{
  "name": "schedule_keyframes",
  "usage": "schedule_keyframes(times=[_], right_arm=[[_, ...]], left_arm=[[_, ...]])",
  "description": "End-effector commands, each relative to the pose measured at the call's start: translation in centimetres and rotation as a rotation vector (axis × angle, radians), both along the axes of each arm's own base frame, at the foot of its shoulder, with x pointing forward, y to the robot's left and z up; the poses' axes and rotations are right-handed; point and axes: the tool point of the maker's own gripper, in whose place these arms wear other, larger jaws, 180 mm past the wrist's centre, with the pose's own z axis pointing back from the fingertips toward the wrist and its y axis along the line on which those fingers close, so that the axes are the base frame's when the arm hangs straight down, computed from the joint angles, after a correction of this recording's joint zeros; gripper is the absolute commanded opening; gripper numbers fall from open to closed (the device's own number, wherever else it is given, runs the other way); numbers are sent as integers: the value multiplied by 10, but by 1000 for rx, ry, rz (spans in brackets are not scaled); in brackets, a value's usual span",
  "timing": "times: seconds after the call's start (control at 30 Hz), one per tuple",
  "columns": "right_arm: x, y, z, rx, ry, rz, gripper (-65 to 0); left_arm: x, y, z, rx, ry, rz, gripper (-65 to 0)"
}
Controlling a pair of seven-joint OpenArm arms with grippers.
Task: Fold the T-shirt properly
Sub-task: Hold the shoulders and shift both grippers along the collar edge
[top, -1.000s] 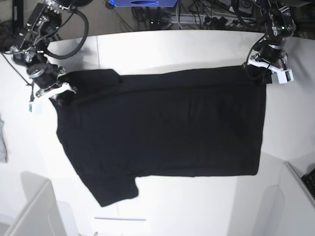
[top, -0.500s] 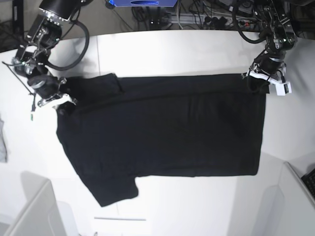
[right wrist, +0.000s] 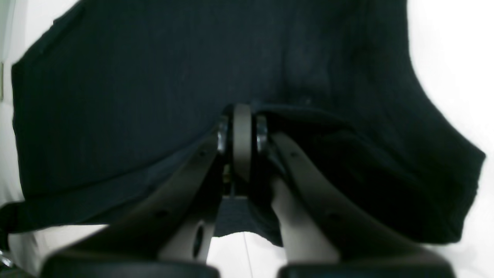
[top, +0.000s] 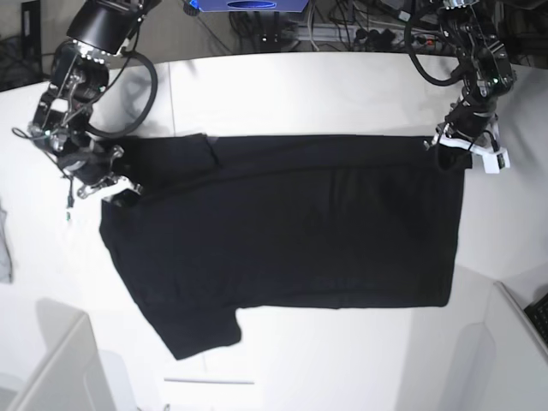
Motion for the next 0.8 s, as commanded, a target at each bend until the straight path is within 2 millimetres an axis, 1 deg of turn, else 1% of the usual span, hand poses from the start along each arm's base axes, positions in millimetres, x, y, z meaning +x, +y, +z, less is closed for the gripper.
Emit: schedule_keyframes(times=[0.0, 0.1, 0.2, 0.3, 0.47, 0.57, 0.63, 0.77], right_arm=[[13, -3, 13, -23, -51, -3, -650], [17, -3, 10, -45, -38, -9, -650], [25, -6, 16, -63, -62, -20, -650], [31, -8, 20, -65, -80, -25, -650], [32, -11, 6, -50, -42, -29, -650], [30, -9, -1, -36, -23, -30, -650], [32, -10, -1, -36, -35, -39, -650], [35, -10, -7, -23, -31, -49, -650]], left_arm=[[11, 5, 15, 17, -58, -1, -650], [13, 5, 16, 16, -62, 1, -650], [23, 6, 22, 15, -86, 2, -650], [27, 8, 16, -2, -80, 14, -650], [32, 10, 11, -16, -73, 23, -650], [37, 13, 17, 2, -80, 9, -650], [42, 14, 18, -1, -88, 12, -650], [46, 20, 9, -24, -73, 36, -650]])
